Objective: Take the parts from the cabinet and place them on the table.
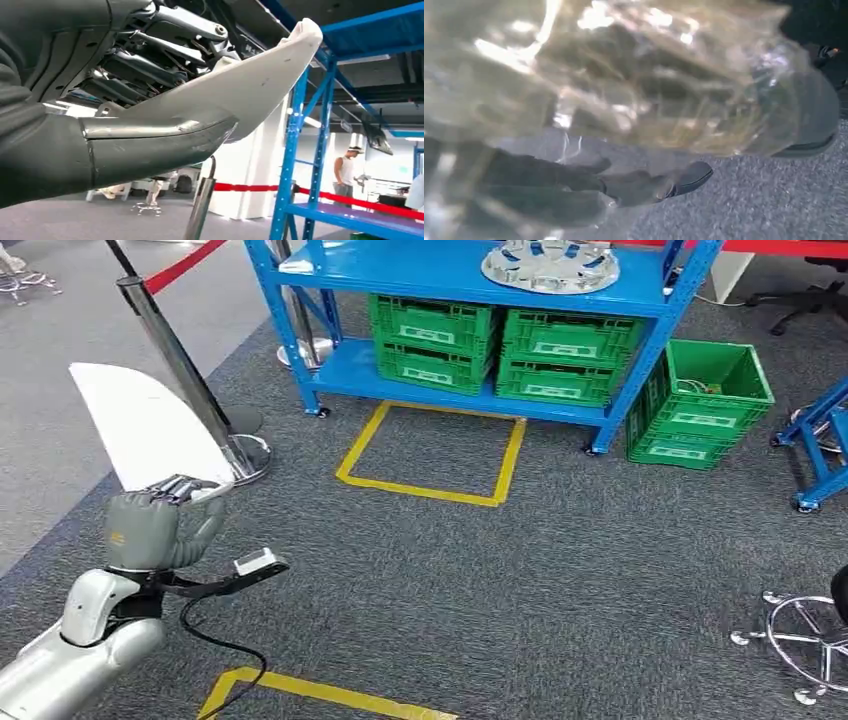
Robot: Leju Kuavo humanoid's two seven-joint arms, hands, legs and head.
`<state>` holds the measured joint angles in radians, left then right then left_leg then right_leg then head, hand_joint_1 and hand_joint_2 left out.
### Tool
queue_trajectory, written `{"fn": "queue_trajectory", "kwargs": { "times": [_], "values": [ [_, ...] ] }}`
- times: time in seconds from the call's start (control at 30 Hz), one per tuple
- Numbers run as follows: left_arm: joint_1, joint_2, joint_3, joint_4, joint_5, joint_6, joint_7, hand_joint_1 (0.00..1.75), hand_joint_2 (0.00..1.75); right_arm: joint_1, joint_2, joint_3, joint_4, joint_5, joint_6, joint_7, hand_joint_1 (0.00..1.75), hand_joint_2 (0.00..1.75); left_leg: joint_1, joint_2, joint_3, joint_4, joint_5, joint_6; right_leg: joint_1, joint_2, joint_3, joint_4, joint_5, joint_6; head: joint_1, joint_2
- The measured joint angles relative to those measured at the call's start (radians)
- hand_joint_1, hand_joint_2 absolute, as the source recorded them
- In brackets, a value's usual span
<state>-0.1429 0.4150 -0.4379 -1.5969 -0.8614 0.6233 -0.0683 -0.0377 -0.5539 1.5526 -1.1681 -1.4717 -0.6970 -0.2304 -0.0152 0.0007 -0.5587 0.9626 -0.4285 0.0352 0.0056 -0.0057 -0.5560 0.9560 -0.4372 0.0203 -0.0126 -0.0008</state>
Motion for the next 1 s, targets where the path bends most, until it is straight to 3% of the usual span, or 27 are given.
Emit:
{"fn": "queue_trajectory", "kwargs": {
  "times": [0.03,0.07,0.1,0.17,0.2,0.23,0.27,0.3,0.33,0.37,0.4,0.43,0.5,0.53,0.57,0.6,0.67,0.7,0.73,0.77,0.83,0.87,0.9,1.0],
  "values": [
    [0.000,0.000,0.001,-0.001,0.000,0.000,0.000,1.75,1.75,0.000,-0.001,0.000,0.002,0.008,0.000,0.004,0.00,0.00,0.013,-0.001,0.009,-0.018,0.013,0.003,0.001,0.001,-0.006,0.006,-0.009,0.001,0.000,0.000],
    [-0.003,0.000,0.002,-0.001,-0.001,-0.001,0.000,1.75,1.75,-0.001,0.000,0.000,0.005,0.012,0.000,0.006,0.00,0.00,0.013,-0.004,0.009,-0.023,0.017,0.005,0.001,0.003,-0.019,0.028,-0.036,0.005,0.003,0.000],
    [-0.005,0.000,0.002,-0.001,-0.003,-0.001,0.000,1.75,1.75,-0.002,0.001,0.000,0.006,0.016,0.000,0.010,0.00,0.00,0.015,-0.006,0.004,-0.023,0.020,0.008,-0.002,0.004,-0.046,0.097,-0.087,0.010,0.006,0.000],
    [0.000,-0.002,0.001,-0.001,-0.003,-0.002,0.000,1.75,1.75,-0.004,0.001,0.000,0.011,0.019,0.000,0.012,0.00,0.00,0.015,-0.015,-0.007,-0.022,0.024,0.003,-0.010,0.004,-0.116,0.266,-0.169,0.018,0.004,0.000],
    [0.001,-0.002,0.000,0.000,-0.003,-0.003,0.000,1.75,1.75,-0.005,0.001,0.000,0.013,0.020,0.000,0.012,0.00,0.00,0.017,-0.021,-0.012,-0.021,0.028,-0.001,-0.014,0.004,-0.139,0.325,-0.188,0.023,0.004,0.000],
    [0.001,-0.002,-0.001,0.000,-0.003,-0.003,0.000,1.75,1.75,-0.005,0.001,0.001,0.014,0.020,0.000,0.013,0.00,0.00,0.020,-0.030,-0.017,-0.019,0.031,-0.006,-0.019,0.004,-0.136,0.327,-0.180,0.028,0.004,0.000],
    [0.001,-0.002,-0.001,0.000,-0.003,-0.004,0.000,1.75,1.75,-0.005,0.001,0.001,0.014,0.021,0.000,0.013,0.00,0.00,0.024,-0.040,-0.021,-0.016,0.034,-0.010,-0.023,0.004,-0.108,0.286,-0.153,0.034,0.004,0.000],
    [0.000,-0.002,-0.001,0.000,-0.003,-0.006,0.000,1.75,1.75,-0.005,0.001,0.002,0.015,0.021,0.000,0.014,0.00,0.00,0.030,-0.049,-0.026,-0.010,0.035,-0.016,-0.030,0.007,-0.058,0.200,-0.112,0.039,0.004,0.000],
    [-0.001,-0.003,-0.001,0.000,-0.003,-0.007,0.000,1.75,1.75,-0.005,0.001,0.002,0.016,0.022,0.000,0.015,0.00,0.00,0.036,-0.059,-0.031,-0.001,0.033,-0.026,-0.038,0.021,0.002,0.097,-0.071,0.046,0.003,0.000],
    [-0.003,-0.002,-0.001,0.000,-0.003,-0.007,0.000,1.75,1.75,-0.007,0.003,0.002,0.017,0.022,0.000,0.015,0.00,0.00,0.037,-0.068,-0.041,0.012,0.031,-0.038,-0.048,0.082,0.040,0.030,-0.086,0.060,0.007,0.000],
    [-0.005,-0.002,0.001,0.000,-0.003,-0.007,0.000,1.75,1.75,-0.007,0.006,0.003,0.018,0.022,0.000,0.016,0.00,0.00,0.035,-0.078,-0.053,0.026,0.028,-0.046,-0.041,0.089,0.042,0.027,-0.089,0.043,0.009,0.000],
    [-0.004,-0.003,0.000,-0.001,-0.003,-0.008,0.001,1.75,1.75,-0.008,0.006,0.003,0.019,0.023,0.000,0.016,0.00,0.00,0.035,-0.083,-0.057,0.025,0.033,-0.052,-0.040,0.070,0.040,0.036,-0.087,0.030,0.004,0.000],
    [-0.004,-0.002,0.000,0.000,-0.006,-0.011,0.003,1.75,1.75,-0.009,0.006,0.004,0.020,0.022,0.000,0.019,0.00,0.00,0.040,-0.105,-0.062,0.022,0.045,-0.067,-0.035,0.051,0.038,0.047,-0.084,0.013,0.005,0.000],
    [-0.002,0.000,0.000,0.000,-0.006,-0.011,0.004,1.75,1.75,-0.009,0.006,0.005,0.020,0.022,0.000,0.020,0.00,0.00,0.043,-0.109,-0.067,0.025,0.044,-0.070,-0.040,0.037,0.035,0.044,-0.078,0.002,0.005,0.000],
    [-0.003,0.000,0.000,0.000,-0.006,-0.011,0.004,1.75,1.75,-0.010,0.006,0.005,0.020,0.022,0.000,0.020,0.00,0.00,0.040,-0.067,-0.076,0.045,0.024,-0.071,-0.038,0.027,0.034,0.044,-0.075,-0.004,0.002,0.000],
    [-0.008,0.000,0.000,0.000,-0.006,-0.011,0.004,1.75,1.75,-0.009,0.007,0.005,0.021,0.022,0.000,0.020,0.00,0.00,0.037,-0.032,-0.099,0.103,-0.019,-0.072,-0.035,0.016,0.031,0.044,-0.074,-0.010,-0.007,0.000],
    [-0.010,-0.001,-0.001,0.000,-0.006,-0.012,0.005,1.75,1.75,-0.005,0.007,0.005,0.021,0.020,0.000,0.020,0.00,0.00,0.037,-0.011,-0.167,0.273,-0.106,-0.075,-0.027,-0.012,0.025,0.044,-0.072,-0.016,-0.008,0.000],
    [-0.008,-0.001,-0.003,0.000,-0.006,-0.014,0.006,1.75,1.75,-0.003,0.007,0.005,0.022,0.019,0.000,0.020,0.00,0.00,0.037,-0.010,-0.189,0.332,-0.129,-0.074,-0.025,-0.024,0.022,0.045,-0.071,-0.017,-0.009,0.000],
    [-0.006,-0.001,-0.003,0.000,-0.005,-0.016,0.008,1.75,1.75,-0.002,0.007,0.005,0.022,0.019,0.000,0.020,0.00,0.00,0.037,-0.010,-0.189,0.347,-0.129,-0.072,-0.022,-0.037,0.020,0.045,-0.070,-0.018,-0.010,0.000],
    [-0.006,-0.001,-0.003,0.000,-0.005,-0.018,0.010,1.75,1.75,-0.002,0.007,0.005,0.022,0.019,0.000,0.020,0.00,0.00,0.036,-0.009,-0.168,0.323,-0.111,-0.068,-0.019,-0.050,0.018,0.045,-0.070,-0.018,-0.010,0.000],
    [-0.008,-0.001,-0.003,0.000,-0.006,-0.019,0.013,1.75,1.75,-0.003,0.008,0.005,0.022,0.019,0.000,0.019,0.00,0.00,0.030,0.009,-0.072,0.175,-0.043,-0.054,-0.015,-0.075,0.021,0.045,-0.070,-0.018,-0.010,0.000],
    [-0.009,-0.001,-0.002,-0.001,-0.005,-0.019,0.014,1.75,1.75,-0.003,0.008,0.005,0.022,0.018,0.000,0.017,0.00,0.00,0.022,0.053,-0.017,0.087,-0.018,-0.044,-0.014,-0.086,0.025,0.045,-0.070,-0.017,-0.010,0.000],
    [-0.012,-0.001,-0.002,-0.001,-0.005,-0.020,0.015,1.75,1.75,-0.001,0.008,0.005,0.022,0.018,0.000,0.014,0.00,0.00,0.008,0.095,-0.002,0.052,-0.040,-0.041,-0.005,-0.097,0.024,0.047,-0.073,-0.013,-0.011,0.000],
    [-0.010,-0.001,-0.002,-0.001,-0.003,-0.027,0.017,1.75,1.75,-0.003,0.008,0.004,0.023,0.017,0.000,0.011,0.00,0.00,0.007,0.057,-0.013,0.047,-0.036,-0.028,-0.004,-0.135,0.025,0.043,-0.074,-0.001,-0.012,0.000]
  ]
}}
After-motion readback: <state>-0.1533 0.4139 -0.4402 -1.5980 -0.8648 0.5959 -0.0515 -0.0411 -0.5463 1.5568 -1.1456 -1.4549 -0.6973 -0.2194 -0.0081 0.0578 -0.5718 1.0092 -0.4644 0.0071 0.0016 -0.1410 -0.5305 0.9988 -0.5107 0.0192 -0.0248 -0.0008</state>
